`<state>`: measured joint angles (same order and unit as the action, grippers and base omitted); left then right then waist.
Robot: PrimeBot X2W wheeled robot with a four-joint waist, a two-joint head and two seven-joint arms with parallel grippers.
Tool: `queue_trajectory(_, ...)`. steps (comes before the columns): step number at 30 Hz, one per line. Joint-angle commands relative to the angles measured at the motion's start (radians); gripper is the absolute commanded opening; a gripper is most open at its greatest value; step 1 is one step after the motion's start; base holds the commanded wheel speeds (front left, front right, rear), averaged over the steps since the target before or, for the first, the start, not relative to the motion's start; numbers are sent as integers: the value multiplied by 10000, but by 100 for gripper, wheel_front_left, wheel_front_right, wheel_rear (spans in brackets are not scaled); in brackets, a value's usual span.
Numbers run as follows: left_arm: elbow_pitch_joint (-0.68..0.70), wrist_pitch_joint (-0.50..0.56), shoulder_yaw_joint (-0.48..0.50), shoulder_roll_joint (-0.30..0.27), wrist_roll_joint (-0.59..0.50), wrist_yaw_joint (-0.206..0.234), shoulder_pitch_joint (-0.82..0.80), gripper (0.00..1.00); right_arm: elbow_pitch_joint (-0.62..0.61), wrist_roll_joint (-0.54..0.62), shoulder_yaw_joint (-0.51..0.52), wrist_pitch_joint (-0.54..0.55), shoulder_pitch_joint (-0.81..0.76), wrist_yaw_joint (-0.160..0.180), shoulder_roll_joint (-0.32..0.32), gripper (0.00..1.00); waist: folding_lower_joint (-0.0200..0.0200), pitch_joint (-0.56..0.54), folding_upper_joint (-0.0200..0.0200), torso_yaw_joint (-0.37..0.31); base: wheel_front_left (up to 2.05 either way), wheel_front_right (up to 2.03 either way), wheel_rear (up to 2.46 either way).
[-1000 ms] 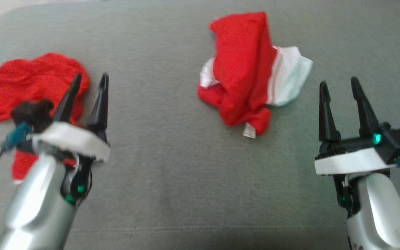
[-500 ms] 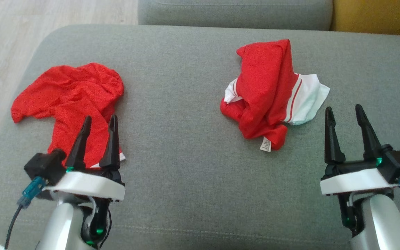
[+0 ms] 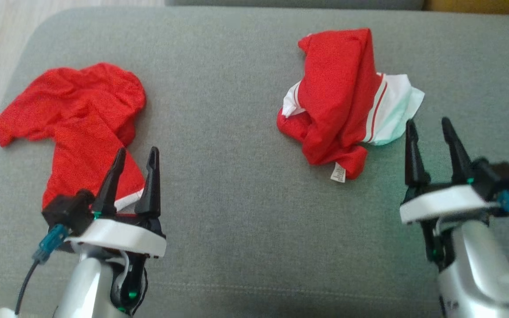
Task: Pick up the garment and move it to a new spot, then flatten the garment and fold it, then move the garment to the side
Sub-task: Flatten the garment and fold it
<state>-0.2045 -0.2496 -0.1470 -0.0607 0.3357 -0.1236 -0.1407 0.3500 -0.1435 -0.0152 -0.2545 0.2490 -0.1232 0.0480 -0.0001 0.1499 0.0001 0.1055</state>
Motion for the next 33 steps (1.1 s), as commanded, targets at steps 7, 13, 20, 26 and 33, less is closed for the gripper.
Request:
queue_trajectory(7, 193, -122, 71, -39, 34, -66, -855, 100, 2212, -193, 981, 638, 2162, -75, 22, 100, 1, 895, -1, 383, 0, 0, 0)
queue_trajectory(13, 144, -122, -116, -141, 248, -69, -1096, 100, 4268, -68, 1638, 651, 3542, -75, 22, 100, 1, 1321, -1, 725, 0, 0, 0)
queue_trajectory(20, 94, -122, -215, -187, 372, -70, -1244, 100, 6030, 199, 2089, 294, 4636, -75, 22, 100, 1, 1546, -1, 964, 0, 0, 0)
queue_trajectory(26, 125, -122, -193, -165, 450, -70, -1395, 100, 7103, 431, 2301, 114, 5396, -75, 22, 0, 1, 1781, -1, 1081, 0, 0, 0)
queue_trajectory(33, -70, -122, -101, -111, 448, -70, -1265, 100, 6614, 774, 3230, -64, 5605, -75, 22, 0, 1, 1274, -1, 970, 0, 0, 0)
